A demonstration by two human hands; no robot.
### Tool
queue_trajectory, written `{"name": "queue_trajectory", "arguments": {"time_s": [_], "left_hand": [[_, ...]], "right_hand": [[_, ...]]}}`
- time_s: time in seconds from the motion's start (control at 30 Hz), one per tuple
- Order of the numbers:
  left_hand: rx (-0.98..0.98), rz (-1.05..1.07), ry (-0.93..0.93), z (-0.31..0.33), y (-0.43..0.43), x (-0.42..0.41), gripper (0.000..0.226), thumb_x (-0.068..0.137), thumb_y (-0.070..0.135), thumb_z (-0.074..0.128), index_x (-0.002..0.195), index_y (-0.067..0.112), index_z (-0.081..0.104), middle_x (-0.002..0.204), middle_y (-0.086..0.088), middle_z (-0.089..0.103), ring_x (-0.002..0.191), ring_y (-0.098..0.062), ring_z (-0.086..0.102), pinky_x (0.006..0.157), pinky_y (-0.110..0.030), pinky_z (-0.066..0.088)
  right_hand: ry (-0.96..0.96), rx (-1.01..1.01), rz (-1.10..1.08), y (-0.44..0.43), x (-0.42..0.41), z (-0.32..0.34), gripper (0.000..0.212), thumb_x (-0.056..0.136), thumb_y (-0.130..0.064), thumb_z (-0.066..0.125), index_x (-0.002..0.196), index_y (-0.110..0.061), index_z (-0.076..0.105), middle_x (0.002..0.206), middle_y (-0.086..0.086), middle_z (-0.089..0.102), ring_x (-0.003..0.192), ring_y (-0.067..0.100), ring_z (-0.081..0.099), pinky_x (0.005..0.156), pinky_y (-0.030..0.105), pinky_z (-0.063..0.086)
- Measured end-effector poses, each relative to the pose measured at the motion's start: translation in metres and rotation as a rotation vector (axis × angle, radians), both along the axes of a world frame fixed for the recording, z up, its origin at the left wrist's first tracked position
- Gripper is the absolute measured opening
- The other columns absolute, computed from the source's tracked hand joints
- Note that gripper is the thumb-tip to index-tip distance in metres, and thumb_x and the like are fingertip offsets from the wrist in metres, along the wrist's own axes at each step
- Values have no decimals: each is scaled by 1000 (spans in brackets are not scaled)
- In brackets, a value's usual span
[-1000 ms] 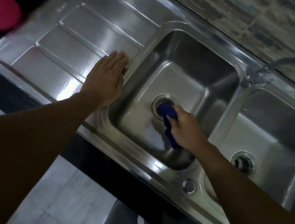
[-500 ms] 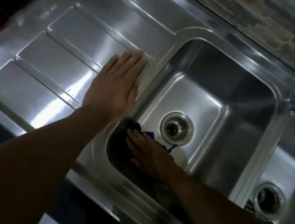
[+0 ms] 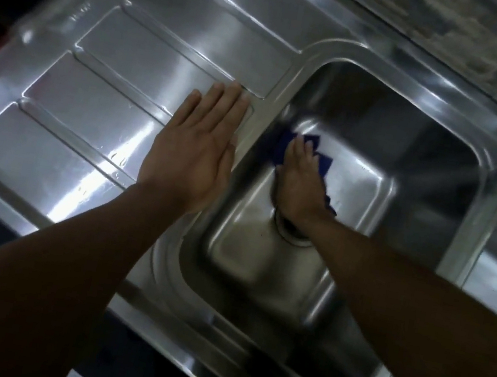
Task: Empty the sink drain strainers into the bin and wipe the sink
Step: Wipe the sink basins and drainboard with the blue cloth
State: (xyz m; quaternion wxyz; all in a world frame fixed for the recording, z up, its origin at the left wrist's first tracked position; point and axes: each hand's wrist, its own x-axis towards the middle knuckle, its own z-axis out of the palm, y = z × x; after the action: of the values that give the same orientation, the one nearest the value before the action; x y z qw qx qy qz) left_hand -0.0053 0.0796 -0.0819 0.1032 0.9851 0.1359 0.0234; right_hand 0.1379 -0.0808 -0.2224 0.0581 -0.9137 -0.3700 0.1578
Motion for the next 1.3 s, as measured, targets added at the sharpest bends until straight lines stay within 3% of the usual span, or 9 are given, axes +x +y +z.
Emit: {"name": "queue_trajectory", "arguments": {"time_s": [0.1,0.2,0.33,0.4,0.53,0.7,0.87,1.03,1.3], "left_hand": [[-8,-6,1,4,0,0,57,105,36,16,159,17,16,167,-4,11,155,-16,2,126,-45,12],[-11,19,10,13,-6,2,57,103,30,23,158,14,22,166,-5,17,155,-18,8,126,-44,12],[52,25,64,26,-9,25,57,103,27,24,158,12,22,166,-7,18,154,-24,12,125,-47,7],[66,-11,78,27,-11,43,56,105,26,26,159,13,18,167,-6,14,155,-25,10,125,-48,5],[49,-47,75,16,-14,58,57,106,32,21,160,14,12,168,-5,7,155,-25,4,126,-46,6],[19,-59,30,13,-11,59,59,105,39,14,159,15,19,167,-4,13,155,-25,7,126,-46,9],[8,-57,25,15,-14,59,58,104,32,20,158,12,22,166,-5,15,155,-27,10,126,-46,10],[-2,-54,15,14,-14,59,59,103,32,21,158,11,23,166,-6,16,155,-27,10,126,-46,10],[-23,-63,-9,11,-12,60,58,104,35,21,157,11,24,166,-7,16,155,-26,9,126,-47,11]], "right_hand": [[71,73,124,-19,-66,4,58,104,-20,43,155,-3,20,165,16,12,153,35,13,126,44,9],[68,41,316,-44,-112,10,65,86,-26,74,143,-5,51,152,13,45,139,33,45,113,44,37],[11,-7,445,-55,-109,13,62,94,-29,60,150,-9,42,159,9,36,145,26,37,118,45,33],[-42,-36,354,-47,-86,13,61,95,-25,57,150,-6,40,158,12,36,145,28,37,119,46,32],[7,-46,143,-29,-13,3,67,101,-18,35,158,-5,1,167,13,-1,155,29,0,126,45,4],[-55,-101,9,-43,62,8,71,101,-24,38,158,-5,1,167,12,-4,155,29,2,125,44,6],[-40,-159,-527,-91,23,1,62,106,-18,31,155,6,1,163,27,-6,153,39,0,125,47,2],[-7,-90,-770,-61,21,1,63,106,-24,33,156,2,4,165,20,-2,154,34,1,124,46,4],[68,110,-337,29,20,-4,77,96,-22,45,157,-3,1,166,16,-8,153,34,-4,123,45,-1]]}}
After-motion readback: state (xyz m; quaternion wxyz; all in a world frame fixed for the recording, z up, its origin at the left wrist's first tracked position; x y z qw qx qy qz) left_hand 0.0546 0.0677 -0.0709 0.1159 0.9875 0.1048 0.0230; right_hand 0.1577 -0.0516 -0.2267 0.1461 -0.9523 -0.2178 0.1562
